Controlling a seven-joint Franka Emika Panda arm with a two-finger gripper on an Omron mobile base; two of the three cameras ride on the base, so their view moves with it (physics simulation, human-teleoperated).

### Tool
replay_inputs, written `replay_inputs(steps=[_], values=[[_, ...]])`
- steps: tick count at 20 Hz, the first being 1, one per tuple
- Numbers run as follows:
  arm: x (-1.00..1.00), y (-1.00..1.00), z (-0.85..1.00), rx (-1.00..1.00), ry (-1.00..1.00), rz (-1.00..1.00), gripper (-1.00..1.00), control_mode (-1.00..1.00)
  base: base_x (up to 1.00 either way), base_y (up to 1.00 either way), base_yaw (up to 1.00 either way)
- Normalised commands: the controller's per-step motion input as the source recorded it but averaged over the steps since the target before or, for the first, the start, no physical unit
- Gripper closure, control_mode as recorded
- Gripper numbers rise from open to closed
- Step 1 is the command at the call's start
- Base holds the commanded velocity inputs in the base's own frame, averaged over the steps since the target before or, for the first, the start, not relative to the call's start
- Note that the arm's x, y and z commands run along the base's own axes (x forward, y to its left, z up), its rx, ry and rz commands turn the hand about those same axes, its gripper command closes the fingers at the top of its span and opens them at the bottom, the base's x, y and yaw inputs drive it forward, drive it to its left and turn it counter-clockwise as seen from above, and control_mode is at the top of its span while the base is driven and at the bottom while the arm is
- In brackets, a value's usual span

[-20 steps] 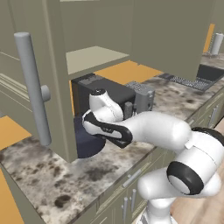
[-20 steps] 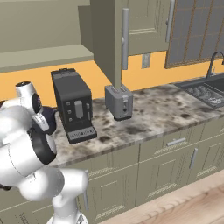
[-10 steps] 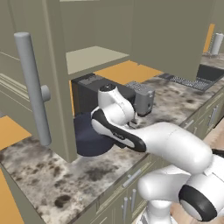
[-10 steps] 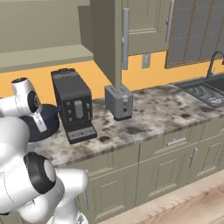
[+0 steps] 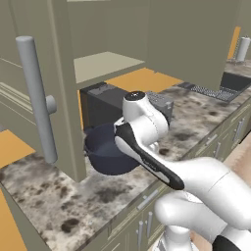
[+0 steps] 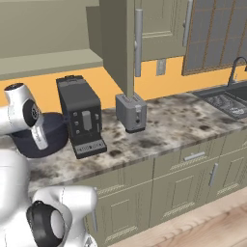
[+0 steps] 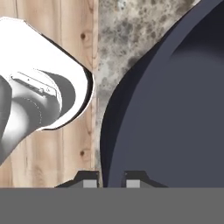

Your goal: Pick the kettle from the cabinet and place it on a stove burner. Then pick the pot from the counter and place it on another stove burner. Finally, turn both burners on.

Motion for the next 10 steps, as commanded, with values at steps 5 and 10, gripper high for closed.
replay_inputs(steps=[5, 10], values=[[-0.50, -0.30, 0.35, 0.00, -0.04, -0.08, 1.00, -1.00, 0.00, 0.00, 0.00], [-0.51, -0.35, 0.35, 0.01, -0.04, -0.08, 1.00, -1.00, 0.00, 0.00, 0.00]])
